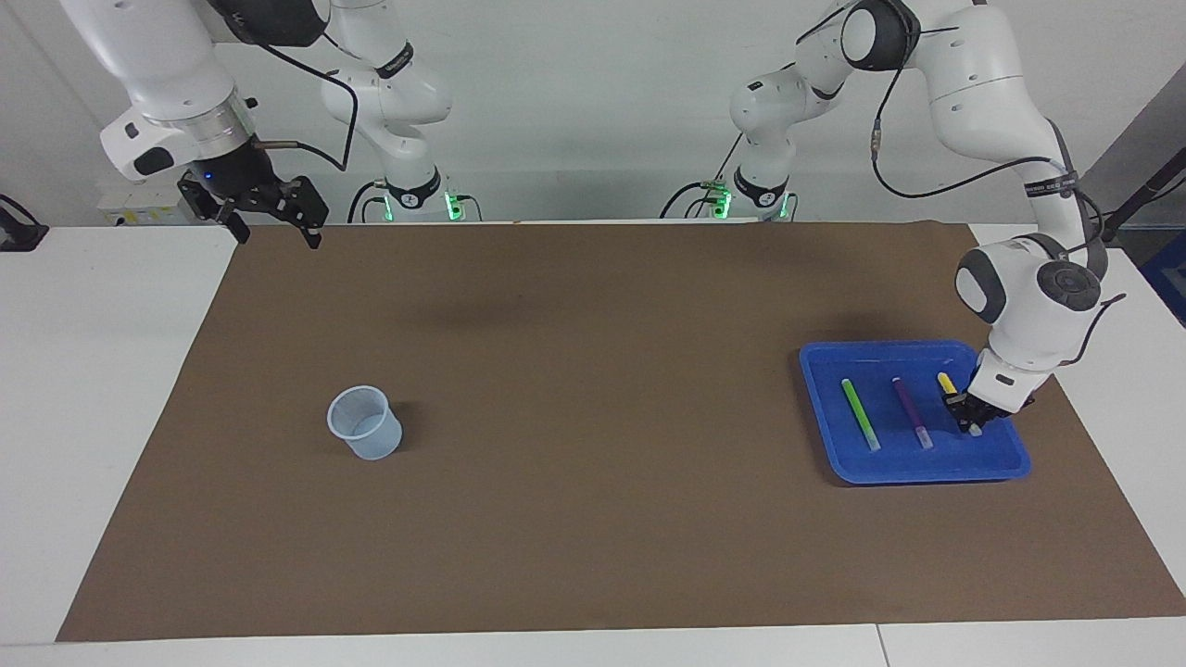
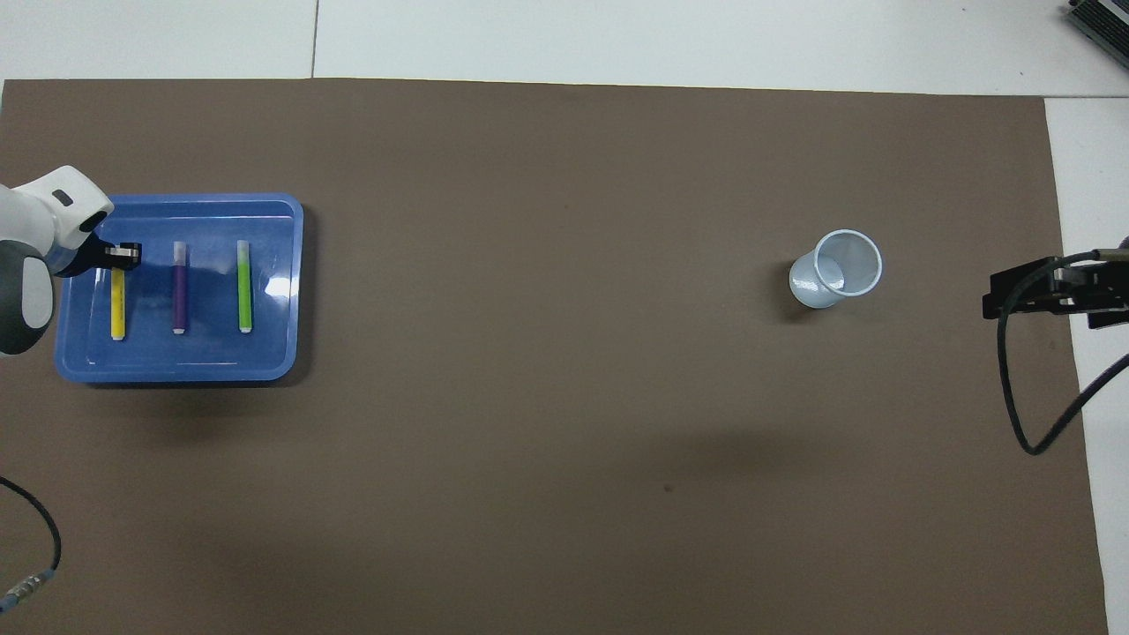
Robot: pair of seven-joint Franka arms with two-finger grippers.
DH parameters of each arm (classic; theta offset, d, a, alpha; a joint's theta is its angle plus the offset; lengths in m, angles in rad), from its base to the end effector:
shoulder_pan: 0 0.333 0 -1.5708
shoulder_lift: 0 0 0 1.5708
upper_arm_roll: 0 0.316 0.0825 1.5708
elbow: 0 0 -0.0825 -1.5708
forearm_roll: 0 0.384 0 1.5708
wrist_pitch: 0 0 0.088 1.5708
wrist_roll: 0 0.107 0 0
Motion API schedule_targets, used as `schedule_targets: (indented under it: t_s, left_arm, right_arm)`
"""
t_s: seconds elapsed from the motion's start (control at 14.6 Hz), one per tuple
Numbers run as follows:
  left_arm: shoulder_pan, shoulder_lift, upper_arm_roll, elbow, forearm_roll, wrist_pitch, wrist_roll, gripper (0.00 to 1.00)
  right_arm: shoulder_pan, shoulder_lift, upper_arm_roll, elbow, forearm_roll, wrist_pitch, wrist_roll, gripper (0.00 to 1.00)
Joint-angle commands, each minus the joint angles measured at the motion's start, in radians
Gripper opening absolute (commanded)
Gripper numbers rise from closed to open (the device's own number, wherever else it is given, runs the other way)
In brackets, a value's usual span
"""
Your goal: Right arm passes pens to left for tray arrangement
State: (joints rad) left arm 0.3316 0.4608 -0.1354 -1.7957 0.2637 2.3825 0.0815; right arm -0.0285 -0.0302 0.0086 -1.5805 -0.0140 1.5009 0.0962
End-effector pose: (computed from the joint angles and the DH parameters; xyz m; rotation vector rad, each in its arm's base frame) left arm 0.6501 0.1397 0.3075 -2.9843 0.0702 -0.1693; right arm 0.5376 -0.0122 0.6305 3.1192 -0.1823 -0.0763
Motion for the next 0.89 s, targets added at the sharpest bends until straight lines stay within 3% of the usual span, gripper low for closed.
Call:
schedule_targets:
  t_s: [0.0,0.14,0.21,0.41,0.55,0.82]
  left_arm:
    - [-0.005,-0.008,0.003,-0.048,0.006,0.057,-0.039,0.24]
    - [-0.005,-0.008,0.003,-0.048,0.006,0.066,-0.042,0.85]
    - [-0.003,-0.008,0.003,-0.047,0.006,0.066,-0.042,1.00]
    - [-0.006,-0.008,0.003,-0.005,0.006,0.006,-0.040,1.00]
    - [-0.025,-0.022,-0.001,0.054,0.006,-0.105,-0.039,1.00]
    - [-0.057,-0.132,-0.009,0.064,0.002,-0.270,-0.034,1.00]
  right_arm:
    - [-0.008,-0.001,0.005,0.002,-0.001,-0.004,-0.021,1.00]
    - [-0.008,-0.001,0.005,0.002,-0.001,-0.004,-0.021,1.00]
    - [-0.008,-0.001,0.005,0.002,-0.001,-0.004,-0.021,1.00]
    - [-0.008,-0.001,0.005,0.002,-0.001,-0.004,-0.021,1.00]
    - [-0.008,-0.001,0.005,0.002,-0.001,-0.004,-0.021,1.00]
    - [-0.008,-0.001,0.005,0.002,-0.001,-0.004,-0.021,1.00]
